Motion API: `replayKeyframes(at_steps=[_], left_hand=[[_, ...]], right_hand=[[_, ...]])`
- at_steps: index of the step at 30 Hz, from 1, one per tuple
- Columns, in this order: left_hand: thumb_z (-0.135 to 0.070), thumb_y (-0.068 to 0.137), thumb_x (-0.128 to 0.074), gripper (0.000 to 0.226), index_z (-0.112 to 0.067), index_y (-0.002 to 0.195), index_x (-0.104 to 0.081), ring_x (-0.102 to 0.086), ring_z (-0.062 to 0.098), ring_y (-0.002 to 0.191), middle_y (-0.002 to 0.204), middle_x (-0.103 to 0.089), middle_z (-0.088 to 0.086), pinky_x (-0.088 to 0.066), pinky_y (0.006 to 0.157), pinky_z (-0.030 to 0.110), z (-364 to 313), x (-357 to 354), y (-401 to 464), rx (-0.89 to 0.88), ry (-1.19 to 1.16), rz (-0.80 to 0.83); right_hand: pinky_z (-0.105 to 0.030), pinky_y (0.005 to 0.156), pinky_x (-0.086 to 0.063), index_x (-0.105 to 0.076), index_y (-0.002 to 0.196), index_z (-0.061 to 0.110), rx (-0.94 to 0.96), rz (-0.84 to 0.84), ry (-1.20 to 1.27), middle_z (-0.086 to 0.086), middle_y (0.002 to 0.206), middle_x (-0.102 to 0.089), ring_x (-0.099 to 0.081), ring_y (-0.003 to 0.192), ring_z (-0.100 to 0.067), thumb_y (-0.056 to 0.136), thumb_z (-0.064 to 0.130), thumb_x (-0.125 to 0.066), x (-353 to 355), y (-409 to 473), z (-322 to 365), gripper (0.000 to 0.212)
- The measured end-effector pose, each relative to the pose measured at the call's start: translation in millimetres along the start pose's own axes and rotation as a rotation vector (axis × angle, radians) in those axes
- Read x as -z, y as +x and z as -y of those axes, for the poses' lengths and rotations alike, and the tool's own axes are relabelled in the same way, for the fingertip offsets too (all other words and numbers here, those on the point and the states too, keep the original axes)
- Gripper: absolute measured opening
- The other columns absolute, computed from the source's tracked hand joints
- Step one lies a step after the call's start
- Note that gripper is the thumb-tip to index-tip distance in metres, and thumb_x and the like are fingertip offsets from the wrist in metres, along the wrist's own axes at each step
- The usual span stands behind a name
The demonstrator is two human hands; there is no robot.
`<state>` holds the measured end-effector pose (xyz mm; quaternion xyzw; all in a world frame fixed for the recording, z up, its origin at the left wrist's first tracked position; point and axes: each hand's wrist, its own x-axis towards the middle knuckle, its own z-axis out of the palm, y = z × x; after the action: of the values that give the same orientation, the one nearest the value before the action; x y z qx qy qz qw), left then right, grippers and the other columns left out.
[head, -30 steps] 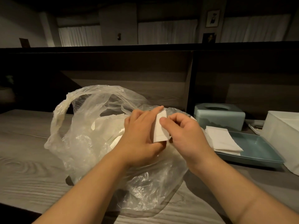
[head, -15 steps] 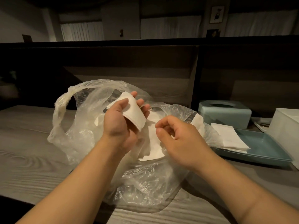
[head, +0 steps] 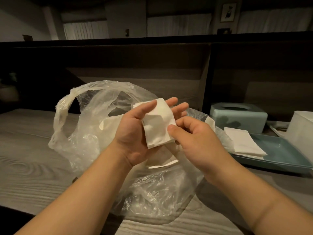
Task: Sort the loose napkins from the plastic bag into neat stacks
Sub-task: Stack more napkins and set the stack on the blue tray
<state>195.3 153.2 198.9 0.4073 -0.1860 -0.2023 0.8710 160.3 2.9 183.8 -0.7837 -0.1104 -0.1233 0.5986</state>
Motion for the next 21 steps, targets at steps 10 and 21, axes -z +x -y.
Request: replayKeyframes(at_steps=[10,21], left_hand=[[-0.034,0.083,-0.057,0.048,-0.010,0.123,-0.065,-0.066,0.026,0.090,0.105,-0.067,0.007,-0.053,0.093,0.039,-16,23,7,-0.119,-0.313,-0.198],[-0.034,0.088,-0.055,0.042,-0.009,0.119,-0.066,-0.063,0.024,0.083,0.101,-0.066,0.009,-0.050,0.085,0.035,-16,26,9,-0.170,-0.288,-0.257]], right_hand=[[-0.022,0.075,-0.047,-0.064,0.099,0.032,0.129,0.123,-0.588,0.016,0.090,-0.061,-0.056,0.084,0.000,0.099,0.032,-0.056,-4,1,-17,0.008],[-0.043,0.095,-0.036,-0.061,0.097,0.033,-0.025,-0.027,-0.808,0.016,0.091,-0.065,-0.057,0.097,-0.013,0.079,0.081,-0.051,-38,-1,-1,0.052]])
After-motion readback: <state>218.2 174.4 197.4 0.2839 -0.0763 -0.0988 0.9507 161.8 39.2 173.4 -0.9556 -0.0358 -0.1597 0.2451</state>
